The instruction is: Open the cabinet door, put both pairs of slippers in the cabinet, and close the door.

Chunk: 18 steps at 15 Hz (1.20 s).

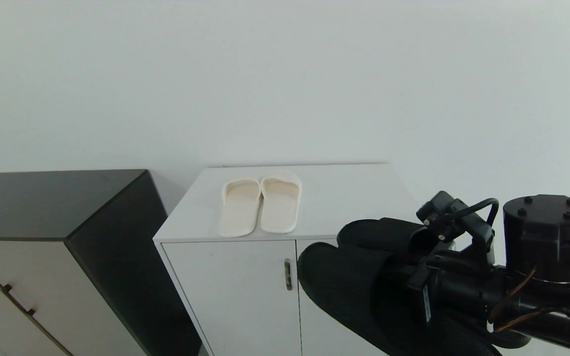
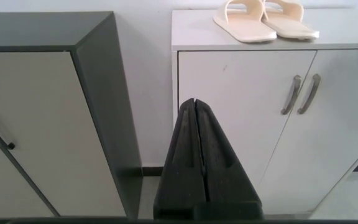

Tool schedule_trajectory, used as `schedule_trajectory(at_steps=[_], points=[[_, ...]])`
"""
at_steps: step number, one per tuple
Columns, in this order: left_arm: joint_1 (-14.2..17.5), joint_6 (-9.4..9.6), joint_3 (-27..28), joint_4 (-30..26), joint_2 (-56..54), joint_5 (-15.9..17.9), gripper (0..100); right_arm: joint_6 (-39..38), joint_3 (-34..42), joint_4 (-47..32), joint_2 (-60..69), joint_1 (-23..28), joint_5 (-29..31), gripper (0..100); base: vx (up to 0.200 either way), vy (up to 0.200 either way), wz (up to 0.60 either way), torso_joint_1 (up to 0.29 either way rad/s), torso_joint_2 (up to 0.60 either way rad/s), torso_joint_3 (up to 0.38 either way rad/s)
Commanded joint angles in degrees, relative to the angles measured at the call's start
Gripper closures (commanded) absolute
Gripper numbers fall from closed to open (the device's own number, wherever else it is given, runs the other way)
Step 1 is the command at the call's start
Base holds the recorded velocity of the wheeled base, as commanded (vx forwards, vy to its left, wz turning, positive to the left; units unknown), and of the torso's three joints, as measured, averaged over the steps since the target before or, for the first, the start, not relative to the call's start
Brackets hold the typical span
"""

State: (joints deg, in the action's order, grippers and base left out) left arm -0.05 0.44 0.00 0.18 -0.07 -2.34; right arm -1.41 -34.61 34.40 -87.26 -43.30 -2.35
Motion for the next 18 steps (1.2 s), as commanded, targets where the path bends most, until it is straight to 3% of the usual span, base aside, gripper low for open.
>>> schedule_trajectory(at_steps=[1,8,12,18], points=[[0.05,0.0,0.0,0.08,0.07,-0.03,100,0.27,0.51,0.05,0.25,0.23,-0.72,100,0.0,0.0,0.0,0.0,0.0,0.0],[0.05,-0.09,0.0,0.08,0.07,-0.03,100,0.27,0.86,0.05,0.6,0.23,-2.66,100,0.0,0.0,0.0,-0.03,0.06,0.036],[0.05,0.0,0.0,0.08,0.07,-0.03,100,0.36,2.7,1.55,1.13,0.23,-6.44,100,0.0,0.0,0.0,-0.211,0.5,0.281],[-0.04,0.0,0.0,0.08,0.07,-0.03,100,0.54,4.9,3.57,2.09,0.15,-6.7,100,0.0,0.0,0.0,-0.217,0.53,0.312]])
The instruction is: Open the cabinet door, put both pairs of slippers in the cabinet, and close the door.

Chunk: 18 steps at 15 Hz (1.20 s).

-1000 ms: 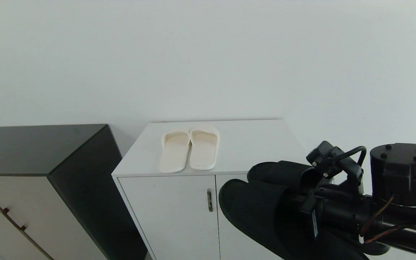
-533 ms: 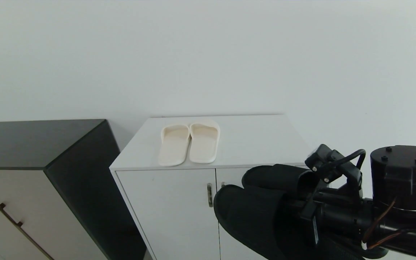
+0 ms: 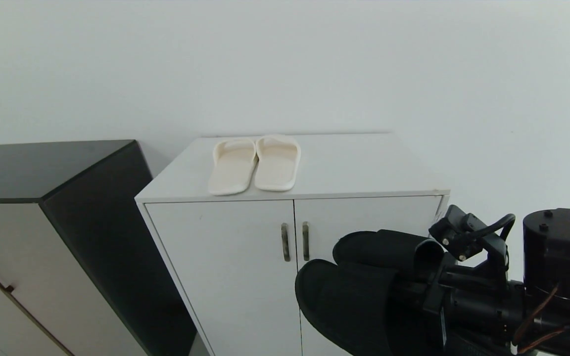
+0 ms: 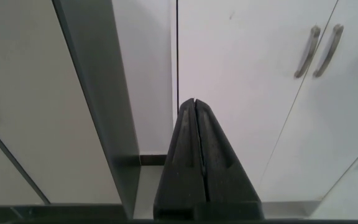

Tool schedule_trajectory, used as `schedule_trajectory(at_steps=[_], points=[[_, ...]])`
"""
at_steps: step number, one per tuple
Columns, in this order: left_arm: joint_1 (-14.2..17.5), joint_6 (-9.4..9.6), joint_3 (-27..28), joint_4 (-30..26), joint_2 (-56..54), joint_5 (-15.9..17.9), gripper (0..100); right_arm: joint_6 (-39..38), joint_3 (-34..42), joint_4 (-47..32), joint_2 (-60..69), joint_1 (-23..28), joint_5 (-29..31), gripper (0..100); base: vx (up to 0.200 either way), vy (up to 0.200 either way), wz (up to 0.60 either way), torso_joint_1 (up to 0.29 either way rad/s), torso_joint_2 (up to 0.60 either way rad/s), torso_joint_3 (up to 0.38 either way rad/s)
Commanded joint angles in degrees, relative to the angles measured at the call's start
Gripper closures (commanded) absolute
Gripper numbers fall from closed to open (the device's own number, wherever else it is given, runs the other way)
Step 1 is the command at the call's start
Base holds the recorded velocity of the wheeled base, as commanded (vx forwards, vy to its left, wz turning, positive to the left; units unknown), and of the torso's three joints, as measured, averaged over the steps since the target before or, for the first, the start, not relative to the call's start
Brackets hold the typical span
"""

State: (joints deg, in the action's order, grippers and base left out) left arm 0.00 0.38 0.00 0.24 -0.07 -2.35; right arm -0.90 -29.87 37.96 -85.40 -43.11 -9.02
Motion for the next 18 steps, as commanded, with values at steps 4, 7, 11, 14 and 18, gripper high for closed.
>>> schedule_trajectory(at_steps=[4,7,11,14,18], points=[[0.0,-0.03,0.0,-0.07,0.07,-0.02,100,0.02,0.25,-0.08,0.58,-0.22,-0.12,100,0.0,0.0,0.0,-0.19,0.5,0.309],[0.0,0.06,0.0,0.02,0.07,-0.02,100,0.46,0.6,0.01,0.58,-0.31,-0.12,100,0.0,0.0,0.0,-0.17,0.49,0.307],[0.0,-0.03,0.0,0.02,0.07,-0.02,100,1.08,0.69,0.01,0.49,-0.22,-0.12,100,0.0,0.0,0.0,-0.149,0.47,0.326],[0.0,-1.34,0.0,0.02,0.07,0.07,0,1.08,0.69,0.01,0.23,-0.31,-0.12,100,0.0,0.0,0.0,-0.111,0.46,0.342],[0.0,-0.73,0.0,0.02,0.07,0.07,0,1.08,0.69,-0.08,0.23,-0.22,-0.12,100,0.0,0.0,0.0,-0.062,0.45,0.377]])
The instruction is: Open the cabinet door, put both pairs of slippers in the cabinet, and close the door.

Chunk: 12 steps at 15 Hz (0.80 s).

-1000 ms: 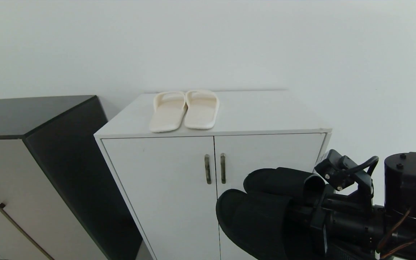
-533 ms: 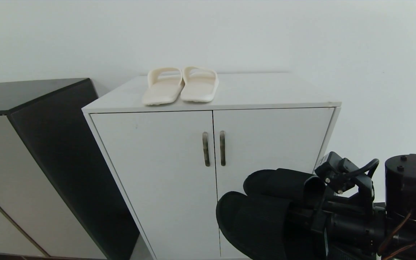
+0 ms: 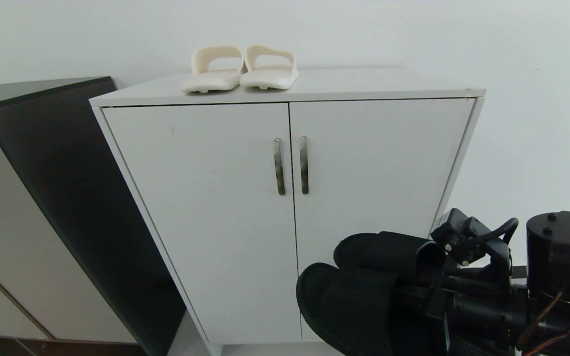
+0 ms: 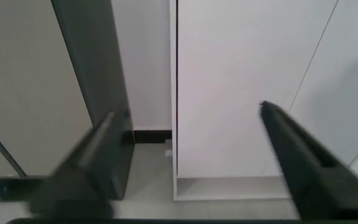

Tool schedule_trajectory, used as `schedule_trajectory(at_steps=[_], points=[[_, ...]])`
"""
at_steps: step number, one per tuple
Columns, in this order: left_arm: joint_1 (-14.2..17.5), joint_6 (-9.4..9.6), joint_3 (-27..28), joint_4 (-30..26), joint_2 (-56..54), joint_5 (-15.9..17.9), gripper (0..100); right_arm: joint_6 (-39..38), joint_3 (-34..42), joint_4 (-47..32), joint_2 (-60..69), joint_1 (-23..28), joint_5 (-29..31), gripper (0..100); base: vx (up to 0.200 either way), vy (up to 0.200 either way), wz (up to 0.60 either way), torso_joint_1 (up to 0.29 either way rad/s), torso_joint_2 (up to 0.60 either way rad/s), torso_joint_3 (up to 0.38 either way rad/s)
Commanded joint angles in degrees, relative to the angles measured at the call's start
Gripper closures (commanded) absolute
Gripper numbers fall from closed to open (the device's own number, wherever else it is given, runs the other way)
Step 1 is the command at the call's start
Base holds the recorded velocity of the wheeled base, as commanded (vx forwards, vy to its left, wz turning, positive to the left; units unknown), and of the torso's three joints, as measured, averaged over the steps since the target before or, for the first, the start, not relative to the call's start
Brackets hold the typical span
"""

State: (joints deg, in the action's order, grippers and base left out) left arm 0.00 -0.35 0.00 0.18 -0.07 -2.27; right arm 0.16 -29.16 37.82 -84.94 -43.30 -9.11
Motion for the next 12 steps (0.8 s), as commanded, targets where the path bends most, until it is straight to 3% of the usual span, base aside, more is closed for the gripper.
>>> schedule_trajectory(at_steps=[1,3,5,7,10,11,12], points=[[-0.09,0.18,0.0,-0.01,0.07,0.33,0,0.02,0.07,0.15,-0.22,-0.03,-0.03,100,0.0,0.0,0.0,-0.032,0.32,0.29],[0.0,0.88,0.0,-0.01,0.07,1.39,0,0.02,0.24,0.15,-0.05,-0.03,-0.03,100,0.0,0.0,0.0,-0.012,0.14,0.137],[-0.09,3.87,3.6,0.17,1.74,1.65,0,0.02,0.42,0.15,-0.13,-0.03,-0.12,100,0.0,0.0,0.0,-0.004,0.03,0.023],[-0.26,0.97,13.18,0.17,11.59,3.06,0,0.02,0.42,0.15,-0.22,-0.12,-0.12,100,0.0,0.0,0.0,0.0,0.0,0.0],[-0.44,3.17,16.87,1.14,25.65,15.89,0,0.11,0.86,0.15,-0.22,-0.12,-0.12,100,0.0,0.0,0.0,0.0,0.0,0.0],[-0.44,3.96,17.93,3.42,30.4,21.87,0,0.11,0.77,0.15,-0.31,-0.12,-0.12,100,0.0,0.0,0.0,0.0,0.0,0.0],[-0.44,4.22,18.98,5.44,33.65,25.47,0,0.11,0.77,0.15,-0.4,-0.12,-0.12,100,0.0,0.0,0.0,0.0,0.0,0.0]])
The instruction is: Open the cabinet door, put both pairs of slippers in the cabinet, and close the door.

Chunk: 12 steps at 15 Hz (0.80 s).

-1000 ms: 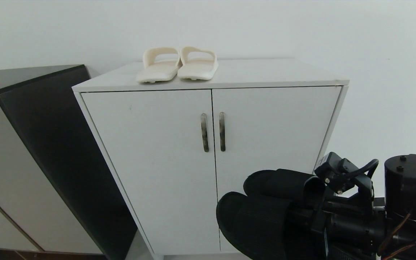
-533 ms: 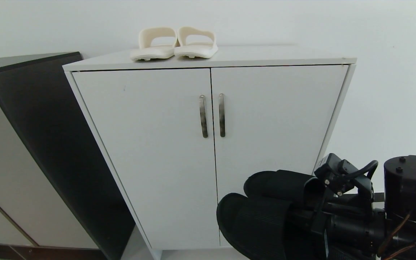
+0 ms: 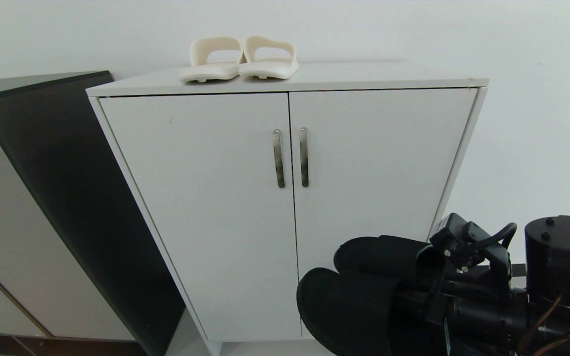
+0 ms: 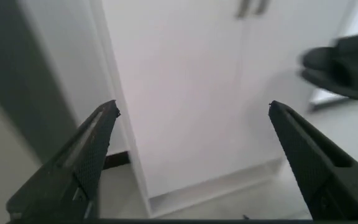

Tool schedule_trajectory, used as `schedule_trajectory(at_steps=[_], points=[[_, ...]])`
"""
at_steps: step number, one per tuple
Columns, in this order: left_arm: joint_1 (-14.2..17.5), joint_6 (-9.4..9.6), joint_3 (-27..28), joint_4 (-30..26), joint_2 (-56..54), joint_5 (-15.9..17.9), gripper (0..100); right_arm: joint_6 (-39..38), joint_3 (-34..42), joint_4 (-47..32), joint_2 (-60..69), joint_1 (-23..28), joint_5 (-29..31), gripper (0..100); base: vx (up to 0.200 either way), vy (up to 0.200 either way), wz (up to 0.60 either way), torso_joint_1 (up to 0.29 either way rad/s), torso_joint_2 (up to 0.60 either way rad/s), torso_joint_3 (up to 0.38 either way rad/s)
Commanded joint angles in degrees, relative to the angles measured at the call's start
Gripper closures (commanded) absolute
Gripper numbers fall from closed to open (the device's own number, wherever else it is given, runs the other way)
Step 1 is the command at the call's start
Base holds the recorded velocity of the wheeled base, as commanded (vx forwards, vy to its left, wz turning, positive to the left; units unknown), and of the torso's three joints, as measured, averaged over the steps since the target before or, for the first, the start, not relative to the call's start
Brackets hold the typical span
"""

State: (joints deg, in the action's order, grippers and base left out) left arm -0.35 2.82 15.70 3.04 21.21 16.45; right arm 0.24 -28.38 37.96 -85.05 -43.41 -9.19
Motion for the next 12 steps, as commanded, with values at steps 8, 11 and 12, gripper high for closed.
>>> schedule_trajectory(at_steps=[8,11,12], points=[[-35.33,-3.26,13.83,29.84,47.17,-8.27,0,0.02,-0.98,0.8,-2.31,0.26,0.75,100,0.0,0.0,0.0,0.0,0.0,0.0],[-38.49,-4.93,21.12,35.28,56.13,-10.47,0,0.11,-1.24,0.8,-2.49,0.26,0.75,100,0.0,0.0,0.0,0.0,0.0,0.0],[-40.08,-4.93,23.85,34.32,58.07,-9.41,0,0.11,-2.12,0.8,-2.75,0.26,0.67,100,0.0,0.0,0.0,0.0,0.0,0.0]])
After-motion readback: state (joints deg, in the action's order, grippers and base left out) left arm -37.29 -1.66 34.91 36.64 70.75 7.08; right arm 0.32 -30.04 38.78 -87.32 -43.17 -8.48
